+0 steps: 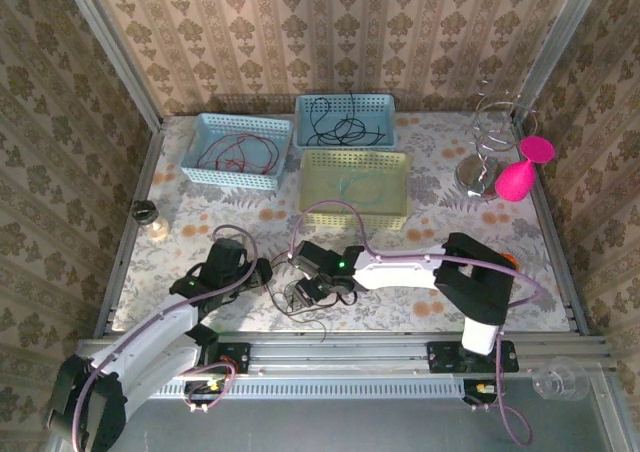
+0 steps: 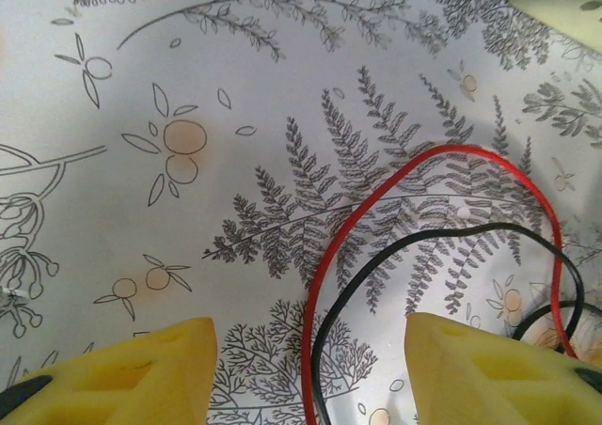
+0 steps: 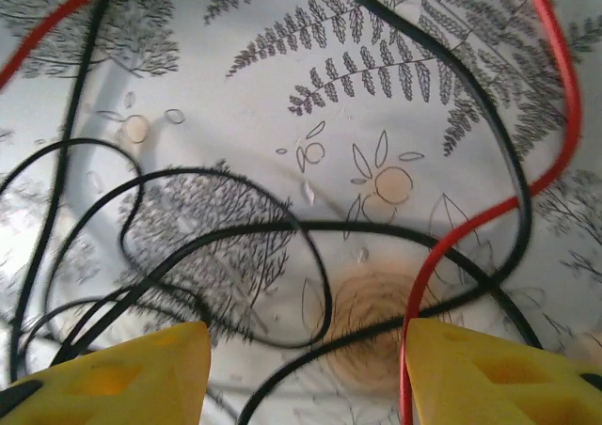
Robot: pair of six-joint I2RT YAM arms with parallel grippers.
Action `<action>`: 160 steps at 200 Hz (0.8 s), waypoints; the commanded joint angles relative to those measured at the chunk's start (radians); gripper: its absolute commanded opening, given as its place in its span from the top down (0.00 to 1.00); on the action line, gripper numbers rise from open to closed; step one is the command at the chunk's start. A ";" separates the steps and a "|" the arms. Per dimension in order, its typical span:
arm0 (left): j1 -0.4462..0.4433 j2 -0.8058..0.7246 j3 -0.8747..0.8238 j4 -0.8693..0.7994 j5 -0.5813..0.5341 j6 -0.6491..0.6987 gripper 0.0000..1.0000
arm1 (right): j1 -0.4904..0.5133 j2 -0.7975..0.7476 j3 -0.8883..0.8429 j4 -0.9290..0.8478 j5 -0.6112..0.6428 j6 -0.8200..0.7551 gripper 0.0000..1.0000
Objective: Untangle the cables
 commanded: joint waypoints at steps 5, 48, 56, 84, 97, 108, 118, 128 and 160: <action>0.000 -0.049 0.008 -0.025 -0.019 -0.006 0.43 | -0.004 0.070 0.051 0.017 -0.016 0.019 0.47; 0.004 -0.139 0.019 -0.094 -0.021 0.008 0.43 | -0.004 -0.040 0.010 0.054 0.024 0.048 0.99; 0.006 -0.155 0.024 -0.108 -0.026 0.012 0.43 | -0.004 -0.077 0.003 0.050 0.049 0.050 1.00; 0.014 -0.194 0.046 -0.131 -0.024 0.025 0.44 | -0.003 -0.205 -0.007 0.024 0.115 0.035 1.00; 0.016 -0.196 0.055 -0.119 -0.005 0.032 0.45 | -0.004 -0.260 -0.004 0.005 0.140 0.022 1.00; 0.016 -0.189 0.062 -0.103 0.018 0.034 0.46 | -0.004 -0.300 -0.003 -0.008 0.158 0.007 1.00; 0.017 -0.178 0.065 -0.074 0.052 0.039 0.47 | -0.004 -0.332 0.000 -0.024 0.185 -0.002 1.00; 0.016 -0.163 0.069 -0.054 0.074 0.046 0.47 | -0.004 -0.360 0.003 -0.035 0.199 -0.012 1.00; 0.016 -0.129 0.087 -0.023 0.099 0.057 0.45 | -0.005 -0.474 0.046 -0.094 0.218 -0.064 1.00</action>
